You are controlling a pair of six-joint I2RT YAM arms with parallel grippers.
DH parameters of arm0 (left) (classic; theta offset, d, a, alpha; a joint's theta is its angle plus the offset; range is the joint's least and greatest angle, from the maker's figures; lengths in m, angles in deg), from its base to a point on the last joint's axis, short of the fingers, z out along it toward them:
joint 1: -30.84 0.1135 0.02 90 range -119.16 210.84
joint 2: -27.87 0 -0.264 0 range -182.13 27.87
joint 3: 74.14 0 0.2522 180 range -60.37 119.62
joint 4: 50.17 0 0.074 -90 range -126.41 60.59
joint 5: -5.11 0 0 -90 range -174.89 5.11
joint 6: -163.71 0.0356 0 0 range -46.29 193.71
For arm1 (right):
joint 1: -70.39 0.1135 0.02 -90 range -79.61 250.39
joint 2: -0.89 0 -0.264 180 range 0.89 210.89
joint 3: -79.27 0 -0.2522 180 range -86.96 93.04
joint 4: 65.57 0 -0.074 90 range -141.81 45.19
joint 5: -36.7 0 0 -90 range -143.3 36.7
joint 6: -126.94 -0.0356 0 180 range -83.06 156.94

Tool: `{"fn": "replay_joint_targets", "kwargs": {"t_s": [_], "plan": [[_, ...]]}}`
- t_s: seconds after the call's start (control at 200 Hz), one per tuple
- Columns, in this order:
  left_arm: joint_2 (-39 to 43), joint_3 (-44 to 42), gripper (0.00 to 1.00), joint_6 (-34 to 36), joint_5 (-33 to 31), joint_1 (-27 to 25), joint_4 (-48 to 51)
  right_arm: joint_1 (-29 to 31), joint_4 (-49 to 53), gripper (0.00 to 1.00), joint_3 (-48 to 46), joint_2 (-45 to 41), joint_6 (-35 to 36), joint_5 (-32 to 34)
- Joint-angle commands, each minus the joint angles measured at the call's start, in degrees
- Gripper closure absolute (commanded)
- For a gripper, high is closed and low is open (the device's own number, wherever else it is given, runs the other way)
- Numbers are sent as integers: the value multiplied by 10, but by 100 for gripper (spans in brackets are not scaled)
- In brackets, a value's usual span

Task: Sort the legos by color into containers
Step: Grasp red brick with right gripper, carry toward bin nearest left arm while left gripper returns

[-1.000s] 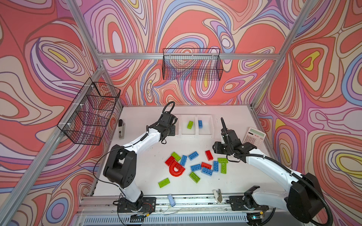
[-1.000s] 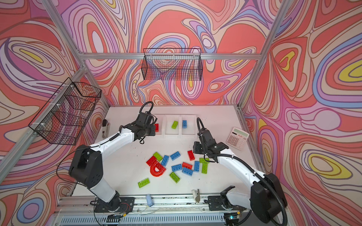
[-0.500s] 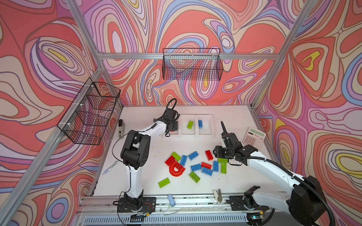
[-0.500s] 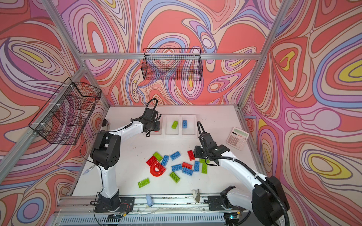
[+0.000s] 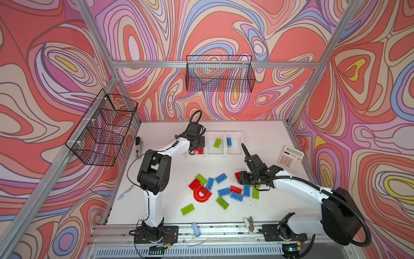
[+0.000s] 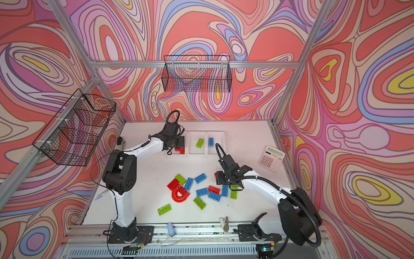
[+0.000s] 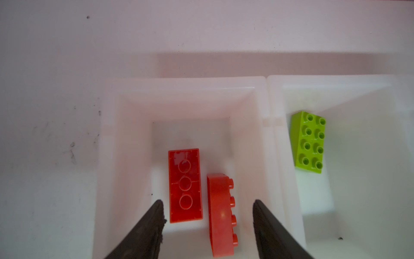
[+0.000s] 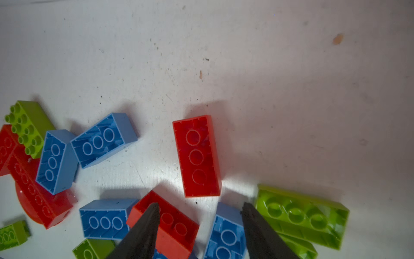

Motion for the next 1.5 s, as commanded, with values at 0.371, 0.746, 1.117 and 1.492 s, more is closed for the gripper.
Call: {"fn": "replay_joint_targets", "kwargs": {"t_s": [0.371, 0.746, 1.117, 1.492], "plan": [[312, -191, 33, 29, -43, 31, 35, 5, -21, 40, 78, 146, 59, 53], [427, -303, 34, -4, -38, 36, 99, 5, -28, 68, 110, 168, 65, 38], [560, -376, 34, 27, 55, 32, 173, 21, 15, 77, 289, 179, 93, 15], [656, -415, 35, 1, 19, -74, 243, 63, -42, 75, 610, 450, 86, -47]]}}
